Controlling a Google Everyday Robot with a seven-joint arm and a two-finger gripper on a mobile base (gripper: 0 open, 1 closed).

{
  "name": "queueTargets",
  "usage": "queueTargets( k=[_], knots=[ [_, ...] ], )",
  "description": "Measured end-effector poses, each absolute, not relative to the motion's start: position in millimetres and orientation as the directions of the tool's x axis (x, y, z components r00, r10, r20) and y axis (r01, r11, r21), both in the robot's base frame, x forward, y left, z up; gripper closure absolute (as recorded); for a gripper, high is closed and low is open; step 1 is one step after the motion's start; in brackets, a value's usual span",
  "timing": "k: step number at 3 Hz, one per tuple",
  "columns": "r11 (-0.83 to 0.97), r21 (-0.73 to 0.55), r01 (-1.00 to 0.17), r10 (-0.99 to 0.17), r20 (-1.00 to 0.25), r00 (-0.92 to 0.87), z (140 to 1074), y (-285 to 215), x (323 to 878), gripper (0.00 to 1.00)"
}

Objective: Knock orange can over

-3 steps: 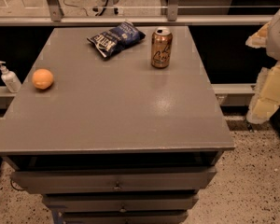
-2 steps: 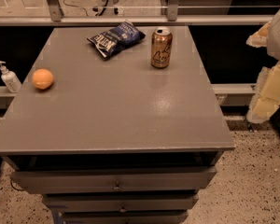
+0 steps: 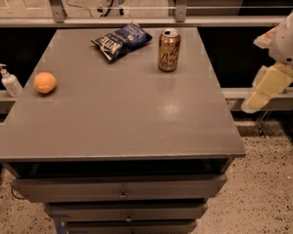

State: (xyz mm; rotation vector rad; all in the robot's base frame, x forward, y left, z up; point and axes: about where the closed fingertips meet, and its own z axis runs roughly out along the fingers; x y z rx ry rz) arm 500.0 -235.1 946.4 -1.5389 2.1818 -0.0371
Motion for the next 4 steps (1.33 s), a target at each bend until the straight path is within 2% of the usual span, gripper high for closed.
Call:
queueTargets(
  k=[1, 2, 3, 4],
  knots=[
    [0.445, -0.286, -0.849, -0.826, -0.497, -0.266, 934.1, -238.6, 553.1, 0.00],
    [0.524, -0.243, -0.817, -0.701, -0.667, -0.252, 924.2, -234.0, 603.0, 0.00],
    [0.557, -0.173, -0.812, -0.545, -0.814, -0.201, 917.5, -210.3, 643.2, 0.00],
    [0.543, -0.130, -0.830, -0.396, -0.911, -0.116, 916.8, -173.7, 678.8, 0.00]
  ],
)
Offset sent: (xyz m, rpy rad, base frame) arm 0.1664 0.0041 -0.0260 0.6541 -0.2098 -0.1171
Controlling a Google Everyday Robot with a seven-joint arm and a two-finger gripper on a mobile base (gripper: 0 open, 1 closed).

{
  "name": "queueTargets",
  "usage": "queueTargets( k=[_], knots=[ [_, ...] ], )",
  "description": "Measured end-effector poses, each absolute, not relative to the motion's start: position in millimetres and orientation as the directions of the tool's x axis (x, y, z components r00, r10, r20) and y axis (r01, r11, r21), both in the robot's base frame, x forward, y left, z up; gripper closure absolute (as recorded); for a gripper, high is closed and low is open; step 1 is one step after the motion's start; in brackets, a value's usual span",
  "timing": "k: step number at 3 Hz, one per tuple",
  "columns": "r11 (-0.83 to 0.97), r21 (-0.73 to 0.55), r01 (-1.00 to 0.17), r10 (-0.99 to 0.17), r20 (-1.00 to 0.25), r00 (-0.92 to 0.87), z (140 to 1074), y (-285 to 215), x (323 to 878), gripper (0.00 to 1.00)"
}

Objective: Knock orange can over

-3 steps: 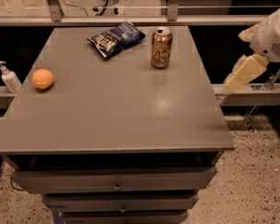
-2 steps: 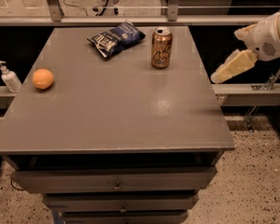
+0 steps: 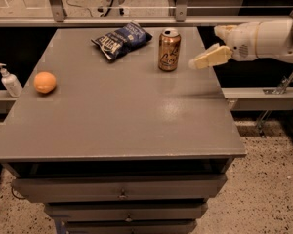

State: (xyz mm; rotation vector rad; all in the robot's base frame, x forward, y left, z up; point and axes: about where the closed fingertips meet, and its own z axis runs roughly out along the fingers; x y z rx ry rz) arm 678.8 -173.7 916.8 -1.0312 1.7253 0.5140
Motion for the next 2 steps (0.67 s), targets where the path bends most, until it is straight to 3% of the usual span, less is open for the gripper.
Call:
queueTargets(
  k=[2],
  knots=[
    [0.467, -0.115, -0.876, -0.241, -0.970, -0.001, 905.3, -105.8, 727.0, 0.00]
  ],
)
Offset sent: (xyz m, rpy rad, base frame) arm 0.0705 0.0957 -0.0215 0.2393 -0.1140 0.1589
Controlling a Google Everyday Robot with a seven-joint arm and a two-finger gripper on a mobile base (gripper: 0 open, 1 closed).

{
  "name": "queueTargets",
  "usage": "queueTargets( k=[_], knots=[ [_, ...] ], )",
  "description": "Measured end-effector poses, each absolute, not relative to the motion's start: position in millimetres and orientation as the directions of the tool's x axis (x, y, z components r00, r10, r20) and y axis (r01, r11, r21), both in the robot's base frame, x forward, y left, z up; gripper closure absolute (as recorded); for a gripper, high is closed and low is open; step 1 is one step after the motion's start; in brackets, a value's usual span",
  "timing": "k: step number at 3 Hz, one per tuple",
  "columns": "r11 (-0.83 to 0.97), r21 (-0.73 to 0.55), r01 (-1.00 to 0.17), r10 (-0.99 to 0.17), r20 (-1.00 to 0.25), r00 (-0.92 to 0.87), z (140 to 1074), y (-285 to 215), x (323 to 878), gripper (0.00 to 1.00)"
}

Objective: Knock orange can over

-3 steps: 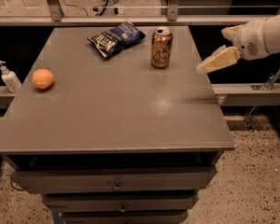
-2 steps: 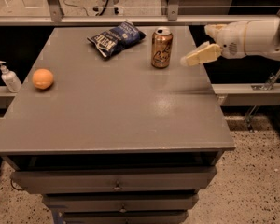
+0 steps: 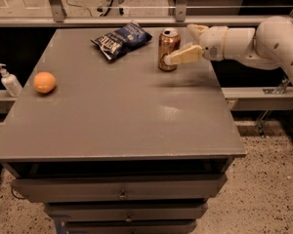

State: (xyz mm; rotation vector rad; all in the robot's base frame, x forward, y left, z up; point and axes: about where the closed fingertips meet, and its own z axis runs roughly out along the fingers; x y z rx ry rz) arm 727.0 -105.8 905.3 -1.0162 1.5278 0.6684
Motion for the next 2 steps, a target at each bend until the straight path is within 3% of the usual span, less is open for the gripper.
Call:
queueTargets(
  k=[1, 2],
  knots=[
    [0.450, -0.094, -0.888, -0.212, -0.977, -0.004, 893.9, -88.1, 737.1, 0.00],
    [0.442, -0.045, -0.896, -0.189, -0.981, -0.044, 885.6, -78.4, 742.5, 0.18]
  ],
)
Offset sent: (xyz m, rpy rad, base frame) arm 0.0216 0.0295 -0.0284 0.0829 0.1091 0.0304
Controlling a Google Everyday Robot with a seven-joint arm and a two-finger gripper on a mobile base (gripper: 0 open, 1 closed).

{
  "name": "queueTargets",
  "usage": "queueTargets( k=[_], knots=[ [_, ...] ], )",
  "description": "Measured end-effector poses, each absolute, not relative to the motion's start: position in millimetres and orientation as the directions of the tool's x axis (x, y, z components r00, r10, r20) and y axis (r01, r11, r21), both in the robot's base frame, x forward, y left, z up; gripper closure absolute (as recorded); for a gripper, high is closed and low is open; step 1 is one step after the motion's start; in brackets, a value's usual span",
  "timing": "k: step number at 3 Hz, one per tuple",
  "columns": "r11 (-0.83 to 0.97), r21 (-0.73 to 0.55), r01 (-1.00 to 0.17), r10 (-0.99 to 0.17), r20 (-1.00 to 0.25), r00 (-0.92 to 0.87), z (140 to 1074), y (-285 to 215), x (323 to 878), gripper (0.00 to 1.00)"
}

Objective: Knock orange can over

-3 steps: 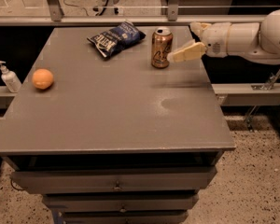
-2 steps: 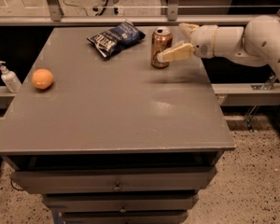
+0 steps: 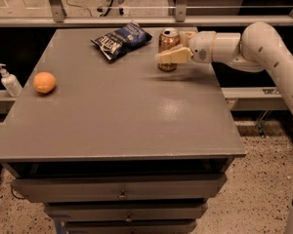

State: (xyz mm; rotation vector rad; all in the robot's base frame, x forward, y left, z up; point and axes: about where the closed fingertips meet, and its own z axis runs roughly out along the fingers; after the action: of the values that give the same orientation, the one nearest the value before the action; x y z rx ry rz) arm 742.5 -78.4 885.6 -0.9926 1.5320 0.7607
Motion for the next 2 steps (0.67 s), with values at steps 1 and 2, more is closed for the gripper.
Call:
queueTargets(
  k=[1, 2],
  knots=[
    [0.440, -0.017, -0.898, -0.183, -0.981, -0.070, 882.1, -75.2, 745.5, 0.41],
    [0.437, -0.010, -0.899, -0.176, -0.982, -0.075, 886.1, -79.1, 743.6, 0.64]
  ],
)
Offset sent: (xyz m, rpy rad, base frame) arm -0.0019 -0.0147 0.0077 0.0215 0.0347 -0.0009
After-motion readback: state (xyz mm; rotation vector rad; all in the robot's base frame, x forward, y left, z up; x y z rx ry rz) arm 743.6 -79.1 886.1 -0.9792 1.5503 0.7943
